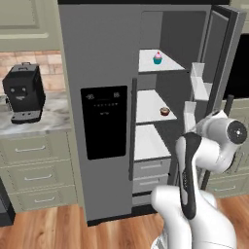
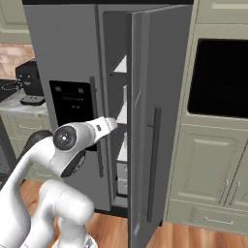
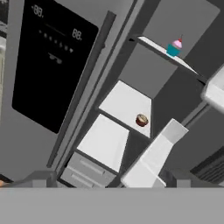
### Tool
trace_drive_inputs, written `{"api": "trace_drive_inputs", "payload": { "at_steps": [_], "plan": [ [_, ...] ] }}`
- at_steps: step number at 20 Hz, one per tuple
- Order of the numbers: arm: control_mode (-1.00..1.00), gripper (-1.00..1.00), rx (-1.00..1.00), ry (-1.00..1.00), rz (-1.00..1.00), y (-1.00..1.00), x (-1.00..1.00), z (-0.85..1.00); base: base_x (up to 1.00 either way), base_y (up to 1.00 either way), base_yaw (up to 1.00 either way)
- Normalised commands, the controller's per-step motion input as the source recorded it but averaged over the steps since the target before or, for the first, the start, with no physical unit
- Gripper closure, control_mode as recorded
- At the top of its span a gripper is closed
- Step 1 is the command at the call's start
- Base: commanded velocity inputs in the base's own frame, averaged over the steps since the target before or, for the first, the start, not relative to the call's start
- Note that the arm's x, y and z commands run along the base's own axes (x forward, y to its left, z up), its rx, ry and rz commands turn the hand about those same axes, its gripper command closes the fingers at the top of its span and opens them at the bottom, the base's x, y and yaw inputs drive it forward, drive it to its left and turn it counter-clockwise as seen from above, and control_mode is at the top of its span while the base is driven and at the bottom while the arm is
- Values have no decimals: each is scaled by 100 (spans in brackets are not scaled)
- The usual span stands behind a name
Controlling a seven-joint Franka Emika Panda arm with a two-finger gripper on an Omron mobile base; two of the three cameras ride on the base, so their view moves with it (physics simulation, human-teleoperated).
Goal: Take the cupcakes from the fridge and place them on the empty tray on the dining counter.
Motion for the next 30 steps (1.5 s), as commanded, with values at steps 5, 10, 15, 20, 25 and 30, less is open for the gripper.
{"api": "trace_drive_inputs", "payload": {
  "at_steps": [5,10,15,20,25,30],
  "plan": [
    [-100,-100,-33,0,-24,29,0,-15,0,0,0],
    [-100,-100,-23,-3,-43,12,10,-13,0,0,0],
    [-100,-100,-10,7,-39,-1,36,-1,0,0,0],
    [-100,-100,-11,16,-29,0,48,1,0,0,0],
    [-100,-100,-10,4,-15,3,32,20,0,0,0],
    [-100,-100,-8,15,-5,-11,1,14,0,0,0]
  ]
}}
